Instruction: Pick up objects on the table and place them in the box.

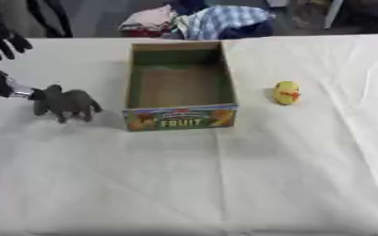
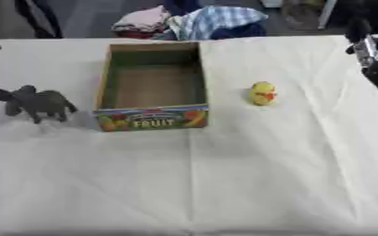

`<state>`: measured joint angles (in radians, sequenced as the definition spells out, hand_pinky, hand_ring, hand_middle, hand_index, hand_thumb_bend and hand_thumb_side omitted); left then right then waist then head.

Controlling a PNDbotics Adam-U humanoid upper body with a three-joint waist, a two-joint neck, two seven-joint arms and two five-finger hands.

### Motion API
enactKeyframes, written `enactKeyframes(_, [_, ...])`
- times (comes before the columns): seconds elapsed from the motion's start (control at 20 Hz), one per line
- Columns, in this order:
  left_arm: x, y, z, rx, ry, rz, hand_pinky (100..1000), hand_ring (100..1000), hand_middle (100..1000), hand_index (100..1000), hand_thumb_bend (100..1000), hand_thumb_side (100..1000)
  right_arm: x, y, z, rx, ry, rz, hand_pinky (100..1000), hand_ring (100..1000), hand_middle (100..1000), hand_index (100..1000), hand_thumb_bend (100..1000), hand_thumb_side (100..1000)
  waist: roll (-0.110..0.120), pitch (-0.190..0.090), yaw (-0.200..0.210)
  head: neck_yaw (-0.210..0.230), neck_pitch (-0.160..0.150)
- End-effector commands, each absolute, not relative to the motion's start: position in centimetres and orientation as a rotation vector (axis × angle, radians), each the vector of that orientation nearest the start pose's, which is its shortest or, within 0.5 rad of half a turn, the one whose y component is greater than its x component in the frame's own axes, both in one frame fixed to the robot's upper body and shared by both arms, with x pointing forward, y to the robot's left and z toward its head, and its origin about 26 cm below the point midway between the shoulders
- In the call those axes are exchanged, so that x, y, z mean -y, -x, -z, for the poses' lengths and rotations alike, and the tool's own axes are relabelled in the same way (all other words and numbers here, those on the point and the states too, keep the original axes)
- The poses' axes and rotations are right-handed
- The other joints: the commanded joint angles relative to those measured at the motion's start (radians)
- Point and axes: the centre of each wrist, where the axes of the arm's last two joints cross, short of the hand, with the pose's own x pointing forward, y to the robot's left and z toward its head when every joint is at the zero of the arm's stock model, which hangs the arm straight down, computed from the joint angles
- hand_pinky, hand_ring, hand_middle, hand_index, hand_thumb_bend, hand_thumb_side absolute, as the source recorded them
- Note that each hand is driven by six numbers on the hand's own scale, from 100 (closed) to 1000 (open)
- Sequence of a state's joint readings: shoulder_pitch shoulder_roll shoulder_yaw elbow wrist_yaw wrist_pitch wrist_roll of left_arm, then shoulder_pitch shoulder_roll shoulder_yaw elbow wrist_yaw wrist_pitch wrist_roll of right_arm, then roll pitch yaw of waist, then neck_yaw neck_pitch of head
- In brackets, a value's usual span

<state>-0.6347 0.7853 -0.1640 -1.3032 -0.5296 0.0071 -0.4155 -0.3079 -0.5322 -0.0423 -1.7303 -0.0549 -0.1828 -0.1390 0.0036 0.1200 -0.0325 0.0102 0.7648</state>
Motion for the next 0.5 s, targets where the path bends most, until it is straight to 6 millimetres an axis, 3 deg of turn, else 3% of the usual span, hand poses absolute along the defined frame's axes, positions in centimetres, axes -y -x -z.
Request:
enactKeyframes(0.05, [-37.9,-41.1,-21.7,1.301,-0.866,1.31,666,683,690,782,896,348,33.4,-33.2,-18.1,2.244,0.411,-0.331,486,601,643,805,351,567,0.001,-0.015,-0.003,0.006,0.005])
enactKeyframes(0.5, [-36.4,-43.5,-20.3,1.254,-0.807,1.396,683,696,697,783,906,339,33.1,-33.4,-17.9,2.241,0.395,-0.33,486,600,641,805,350,569,0.001,-0.013,-0.017,0.012,0.005])
